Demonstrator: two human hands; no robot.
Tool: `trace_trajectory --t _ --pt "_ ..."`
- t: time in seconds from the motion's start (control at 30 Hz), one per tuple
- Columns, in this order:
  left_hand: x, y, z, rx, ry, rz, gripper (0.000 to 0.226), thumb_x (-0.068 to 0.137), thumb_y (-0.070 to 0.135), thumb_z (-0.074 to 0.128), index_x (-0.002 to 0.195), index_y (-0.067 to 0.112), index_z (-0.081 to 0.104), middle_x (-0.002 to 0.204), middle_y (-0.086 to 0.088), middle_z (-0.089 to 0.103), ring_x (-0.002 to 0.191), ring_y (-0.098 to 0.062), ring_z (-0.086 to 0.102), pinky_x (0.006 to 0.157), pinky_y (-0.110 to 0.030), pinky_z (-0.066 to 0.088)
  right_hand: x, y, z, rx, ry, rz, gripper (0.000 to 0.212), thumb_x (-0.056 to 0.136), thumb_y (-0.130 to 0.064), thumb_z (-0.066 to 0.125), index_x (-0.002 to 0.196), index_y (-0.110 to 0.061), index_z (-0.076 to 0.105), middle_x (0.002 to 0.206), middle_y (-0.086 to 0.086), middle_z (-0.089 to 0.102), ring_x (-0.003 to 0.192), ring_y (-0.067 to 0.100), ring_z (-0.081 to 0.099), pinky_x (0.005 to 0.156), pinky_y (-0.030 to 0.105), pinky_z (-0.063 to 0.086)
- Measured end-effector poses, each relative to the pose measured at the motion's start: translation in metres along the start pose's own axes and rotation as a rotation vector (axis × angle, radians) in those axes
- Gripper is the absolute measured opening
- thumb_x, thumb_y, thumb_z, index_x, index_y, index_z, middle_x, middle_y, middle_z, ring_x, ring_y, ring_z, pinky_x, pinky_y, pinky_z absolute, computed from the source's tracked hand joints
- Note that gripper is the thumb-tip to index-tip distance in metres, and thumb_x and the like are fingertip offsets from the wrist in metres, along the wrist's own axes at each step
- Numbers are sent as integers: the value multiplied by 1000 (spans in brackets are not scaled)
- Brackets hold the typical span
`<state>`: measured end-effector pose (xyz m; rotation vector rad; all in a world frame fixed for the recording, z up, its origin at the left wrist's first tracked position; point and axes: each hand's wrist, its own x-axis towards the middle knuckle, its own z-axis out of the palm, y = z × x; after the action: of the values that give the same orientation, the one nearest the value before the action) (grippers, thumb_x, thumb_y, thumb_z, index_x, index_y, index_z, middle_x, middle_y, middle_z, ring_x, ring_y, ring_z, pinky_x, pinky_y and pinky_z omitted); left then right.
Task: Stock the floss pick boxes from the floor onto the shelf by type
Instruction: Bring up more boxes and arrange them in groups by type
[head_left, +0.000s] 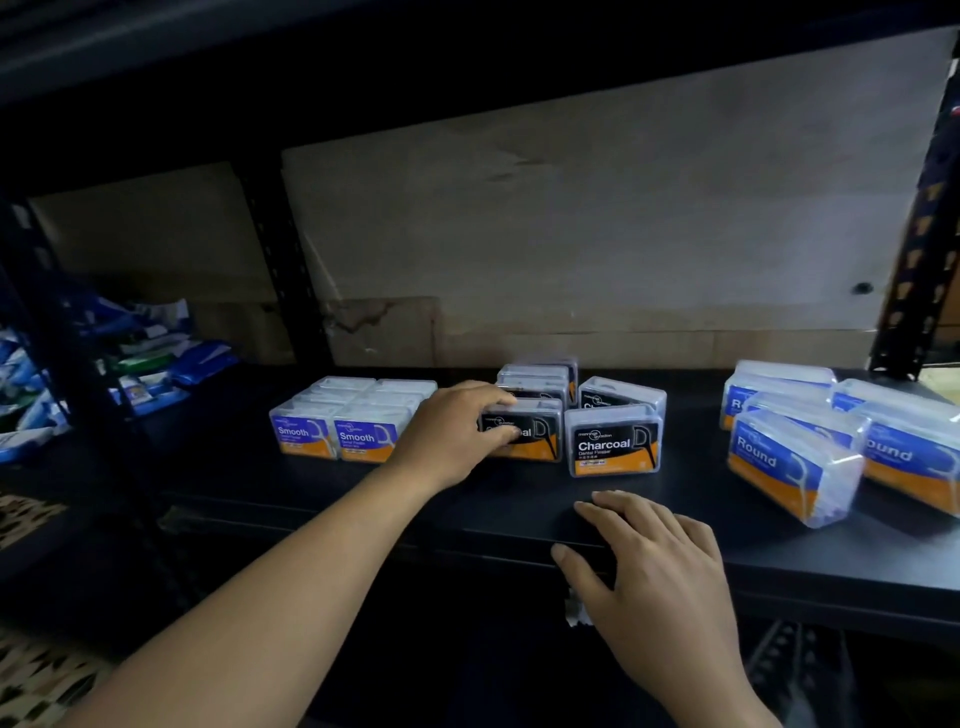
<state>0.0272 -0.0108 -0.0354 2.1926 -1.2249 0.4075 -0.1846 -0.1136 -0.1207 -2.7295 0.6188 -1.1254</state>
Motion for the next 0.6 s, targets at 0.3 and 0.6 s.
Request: trace_trajectory --t 0.3,0.6 --pt "-8 -5 -6 -7 -15 18 35 85 36 76 118 27 71 118 14 64 108 -5 59 94 -27 47 0 -1 -1 16 -23 13 50 81 -63 47 109 -31 74 115 -15 67 111 9 62 95 32 35" --pt "-8 -8 -11 -2 -74 46 41 82 45 76 120 31 69 118 17 63 107 -5 59 95 -33 48 0 -2 -2 24 -19 19 48 80 -62 50 108 -30 75 114 -15 68 110 10 63 94 33 36"
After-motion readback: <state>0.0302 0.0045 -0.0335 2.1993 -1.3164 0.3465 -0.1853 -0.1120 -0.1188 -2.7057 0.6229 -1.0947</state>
